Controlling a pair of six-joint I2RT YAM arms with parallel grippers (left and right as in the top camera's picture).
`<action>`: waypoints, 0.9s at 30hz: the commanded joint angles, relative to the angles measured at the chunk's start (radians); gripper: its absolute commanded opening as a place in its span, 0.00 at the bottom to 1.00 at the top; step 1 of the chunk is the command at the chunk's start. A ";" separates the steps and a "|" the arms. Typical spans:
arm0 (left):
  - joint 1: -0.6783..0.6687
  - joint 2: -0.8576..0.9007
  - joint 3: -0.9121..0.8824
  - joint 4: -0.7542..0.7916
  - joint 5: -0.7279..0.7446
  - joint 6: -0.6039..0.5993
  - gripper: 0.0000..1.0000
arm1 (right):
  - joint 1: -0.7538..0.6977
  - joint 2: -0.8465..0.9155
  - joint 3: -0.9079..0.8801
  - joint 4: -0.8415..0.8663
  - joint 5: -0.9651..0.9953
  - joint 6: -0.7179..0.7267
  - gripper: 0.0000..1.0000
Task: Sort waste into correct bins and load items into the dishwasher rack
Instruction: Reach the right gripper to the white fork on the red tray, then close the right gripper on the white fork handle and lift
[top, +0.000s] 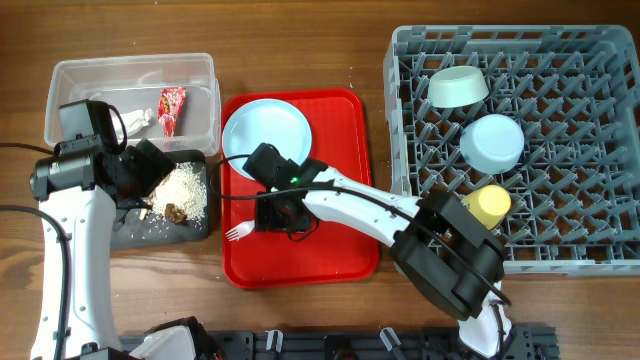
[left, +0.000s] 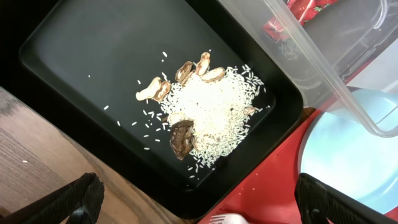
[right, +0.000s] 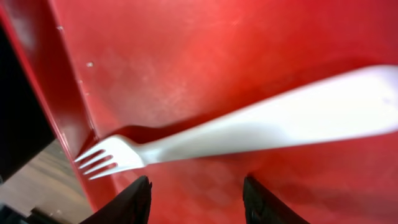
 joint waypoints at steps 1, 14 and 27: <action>0.005 -0.013 0.003 0.002 0.005 -0.013 1.00 | -0.007 0.027 0.001 -0.014 0.103 -0.016 0.50; 0.005 -0.013 0.003 0.006 0.005 -0.013 1.00 | 0.038 0.045 0.228 -0.023 0.011 -0.147 0.54; 0.005 -0.013 0.003 0.005 0.005 -0.013 1.00 | 0.047 0.134 0.224 -0.257 0.068 -0.230 0.58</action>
